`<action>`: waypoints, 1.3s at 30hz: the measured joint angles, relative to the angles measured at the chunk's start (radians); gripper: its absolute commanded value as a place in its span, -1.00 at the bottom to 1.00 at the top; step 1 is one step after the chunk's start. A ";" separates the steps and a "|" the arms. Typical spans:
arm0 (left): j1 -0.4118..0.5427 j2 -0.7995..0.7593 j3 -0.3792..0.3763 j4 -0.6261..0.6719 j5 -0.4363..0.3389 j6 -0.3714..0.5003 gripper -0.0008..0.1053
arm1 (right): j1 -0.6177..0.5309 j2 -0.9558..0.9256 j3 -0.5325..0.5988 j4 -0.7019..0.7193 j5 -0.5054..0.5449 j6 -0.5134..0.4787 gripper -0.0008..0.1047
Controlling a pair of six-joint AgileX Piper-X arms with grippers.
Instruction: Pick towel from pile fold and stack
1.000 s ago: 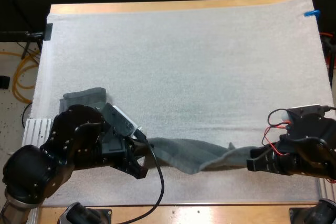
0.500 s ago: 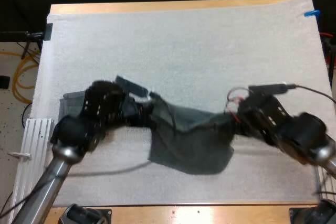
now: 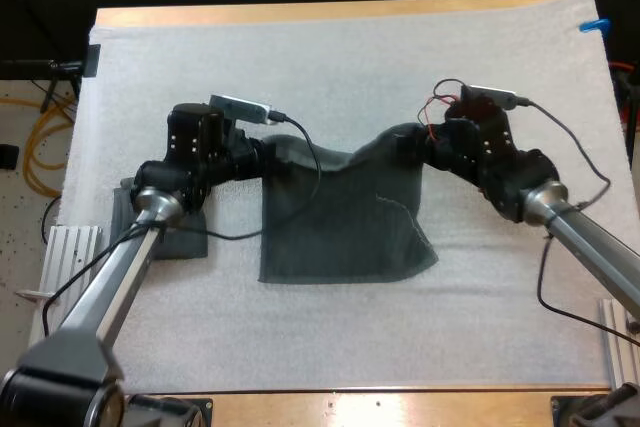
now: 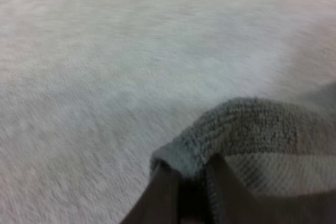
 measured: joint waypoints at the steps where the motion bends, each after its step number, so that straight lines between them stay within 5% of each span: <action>1: 0.009 0.019 0.000 -0.022 0.003 0.000 -0.99 | -0.002 0.017 0.000 -0.022 -0.001 0.000 -0.99; 10: 0.030 0.093 0.000 -0.146 0.023 0.002 -0.87 | -0.002 0.118 0.000 -0.138 -0.009 0.075 -0.91; 13: 0.030 0.092 0.000 -0.177 0.026 0.003 -0.53 | -0.008 0.134 -0.002 -0.173 -0.048 0.084 -0.44; 15: 0.030 0.092 -0.001 -0.199 0.026 0.003 -0.16 | -0.016 0.142 -0.010 -0.199 -0.083 0.098 0.06; 18: 0.030 0.092 -0.021 -0.201 0.026 -0.008 0.07 | -0.043 0.145 -0.037 -0.230 -0.095 0.105 0.45; 27: 0.030 -0.021 -0.117 -0.112 0.030 0.014 0.06 | -0.131 0.055 -0.145 -0.159 -0.160 0.038 0.38; 32: 0.030 -0.178 -0.117 -0.033 0.030 0.051 0.06 | -0.131 -0.086 -0.146 0.004 -0.160 -0.109 0.38; 39: 0.030 -0.366 -0.119 0.184 0.030 0.052 0.06 | -0.131 -0.260 -0.146 0.285 -0.160 -0.194 0.38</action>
